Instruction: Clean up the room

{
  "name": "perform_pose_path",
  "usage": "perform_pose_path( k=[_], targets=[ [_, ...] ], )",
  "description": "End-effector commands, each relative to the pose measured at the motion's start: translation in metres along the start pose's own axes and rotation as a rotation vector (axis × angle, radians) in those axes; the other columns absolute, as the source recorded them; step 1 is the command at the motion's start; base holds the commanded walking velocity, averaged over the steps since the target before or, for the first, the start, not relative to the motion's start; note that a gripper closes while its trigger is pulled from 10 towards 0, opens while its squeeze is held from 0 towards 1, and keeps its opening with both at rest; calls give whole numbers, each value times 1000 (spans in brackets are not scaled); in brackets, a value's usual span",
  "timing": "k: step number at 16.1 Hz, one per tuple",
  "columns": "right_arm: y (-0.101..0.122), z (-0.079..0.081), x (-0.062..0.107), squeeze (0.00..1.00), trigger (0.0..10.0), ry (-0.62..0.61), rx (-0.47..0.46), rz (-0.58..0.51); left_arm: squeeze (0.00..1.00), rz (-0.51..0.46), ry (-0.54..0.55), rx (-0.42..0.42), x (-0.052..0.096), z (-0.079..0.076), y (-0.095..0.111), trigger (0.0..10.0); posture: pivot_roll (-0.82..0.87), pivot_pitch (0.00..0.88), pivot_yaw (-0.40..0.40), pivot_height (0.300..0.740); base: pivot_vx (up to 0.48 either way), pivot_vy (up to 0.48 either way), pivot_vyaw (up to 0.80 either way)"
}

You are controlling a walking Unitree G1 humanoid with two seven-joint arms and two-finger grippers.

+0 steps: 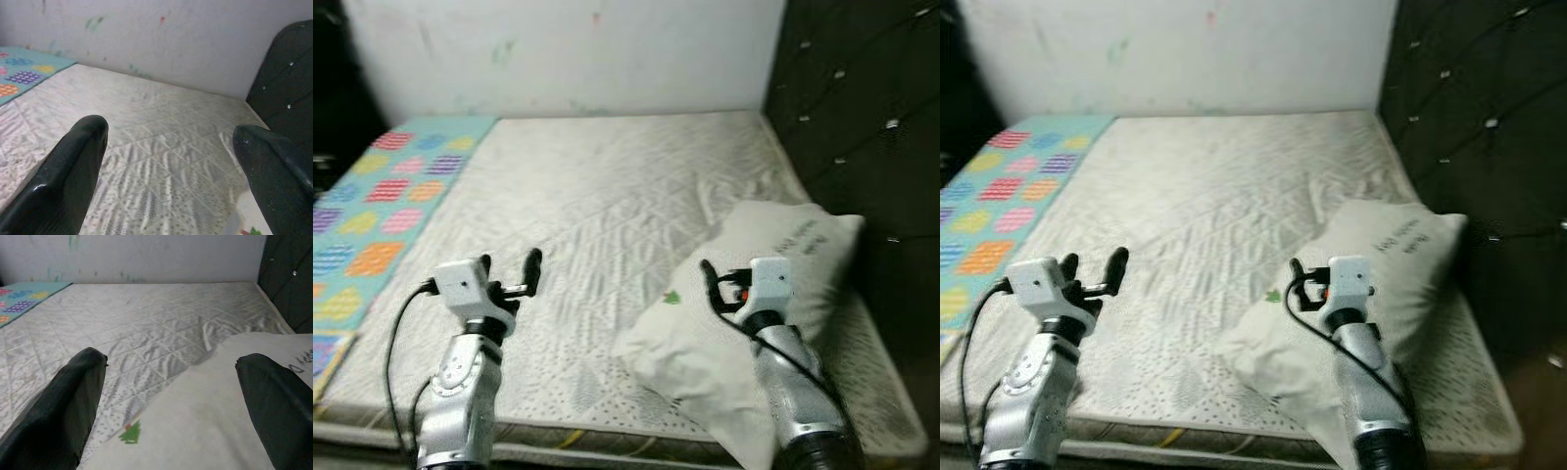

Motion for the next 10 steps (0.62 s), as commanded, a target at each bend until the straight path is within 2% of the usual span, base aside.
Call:
perform_pose_path(
  k=[1,3,10],
  targets=[
    [2,-2,-1,0,10000,-5,1,-4,0,-3,1,-7,0,1,3,10000,-186,0,90,740,0,465,0],
    [0,-1,0,0,10000,-5,-9,2,0,-1,8,-5,3,3,2,10000,-186,0,94,740,0,480,-222],
    [1,5,2,0,10000,29,-18,-6,0,18,2,15,3,-2,-7,10000,-199,0,90,740,0,480,0]
  ],
)
Point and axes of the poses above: a point about 5 cm out from each wrist's last joint towards the gripper, its own x axis pointing back from the gripper into the wrist, its own y axis along the axis of the wrist's last joint, z = x × y, the point moved 4 cm from there along -x, pointing out of the wrist towards the gripper, and after that the axes turned 15 degrees about x, right-handed, at the moved point
